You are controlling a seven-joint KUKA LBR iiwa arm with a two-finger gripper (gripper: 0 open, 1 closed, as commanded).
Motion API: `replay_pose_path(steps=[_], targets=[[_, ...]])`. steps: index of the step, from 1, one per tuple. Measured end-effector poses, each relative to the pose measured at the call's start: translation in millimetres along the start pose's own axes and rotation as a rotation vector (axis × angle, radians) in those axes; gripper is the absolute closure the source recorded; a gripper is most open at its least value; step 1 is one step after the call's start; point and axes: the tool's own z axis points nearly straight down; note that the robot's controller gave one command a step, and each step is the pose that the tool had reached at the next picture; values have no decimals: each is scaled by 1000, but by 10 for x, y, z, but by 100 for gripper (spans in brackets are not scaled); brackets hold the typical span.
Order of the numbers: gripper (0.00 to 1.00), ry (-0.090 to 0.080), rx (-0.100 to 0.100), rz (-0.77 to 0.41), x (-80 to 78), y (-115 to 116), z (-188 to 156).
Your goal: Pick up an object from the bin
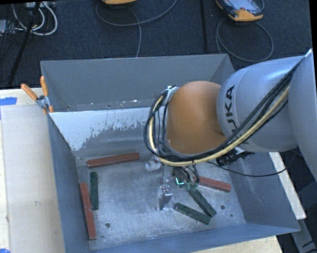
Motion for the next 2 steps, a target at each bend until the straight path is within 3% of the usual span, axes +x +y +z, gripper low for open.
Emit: replay_pose_path(steps=[1, 2], targets=[[0, -7, -1, 3, -19, -4, -38], [0, -8, -1, 38, -8, -734, 351]])
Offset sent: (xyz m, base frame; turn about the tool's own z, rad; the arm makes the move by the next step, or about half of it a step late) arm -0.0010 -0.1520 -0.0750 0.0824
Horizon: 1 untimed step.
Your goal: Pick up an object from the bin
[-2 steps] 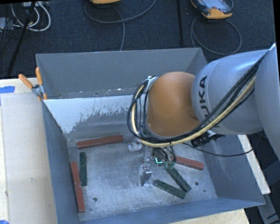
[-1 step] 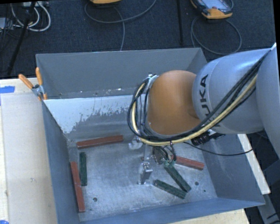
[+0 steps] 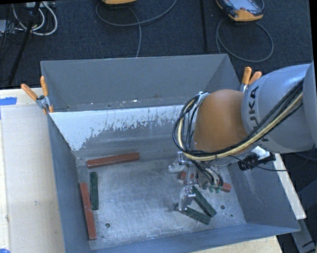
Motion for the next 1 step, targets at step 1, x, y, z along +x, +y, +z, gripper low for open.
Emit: replay_pose_path(steps=[1], targets=[[0, 0, 0, -211, 88, -761, -185]])
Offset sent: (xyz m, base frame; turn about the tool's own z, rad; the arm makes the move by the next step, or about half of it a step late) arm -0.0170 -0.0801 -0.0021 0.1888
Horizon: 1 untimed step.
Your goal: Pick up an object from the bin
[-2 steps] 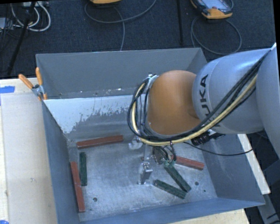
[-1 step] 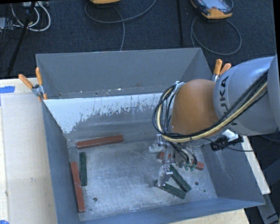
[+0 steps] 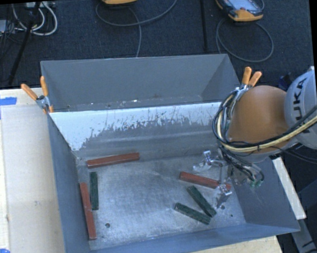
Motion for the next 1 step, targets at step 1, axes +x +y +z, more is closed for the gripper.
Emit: replay_pose_path(steps=[1], targets=[[0, 0, 1, 258, 67, -175, 89]])
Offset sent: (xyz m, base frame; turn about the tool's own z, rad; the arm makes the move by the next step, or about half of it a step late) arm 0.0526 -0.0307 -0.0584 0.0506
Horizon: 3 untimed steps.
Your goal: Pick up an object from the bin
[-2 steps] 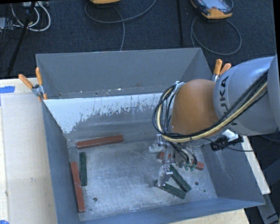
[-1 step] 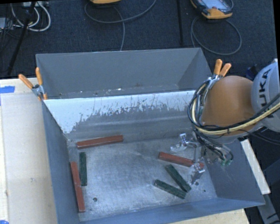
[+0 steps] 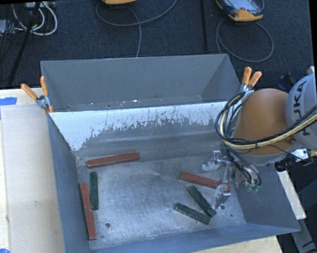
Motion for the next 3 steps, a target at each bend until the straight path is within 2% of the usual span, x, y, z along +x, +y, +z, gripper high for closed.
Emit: replay_pose_path(steps=[1, 2, 3], targets=[[0, 0, -1, 8, -320, -12, 276], [100, -3, -9, -47, -474, -414, 435], [100, -3, -8, -47, -475, -415, 435]])
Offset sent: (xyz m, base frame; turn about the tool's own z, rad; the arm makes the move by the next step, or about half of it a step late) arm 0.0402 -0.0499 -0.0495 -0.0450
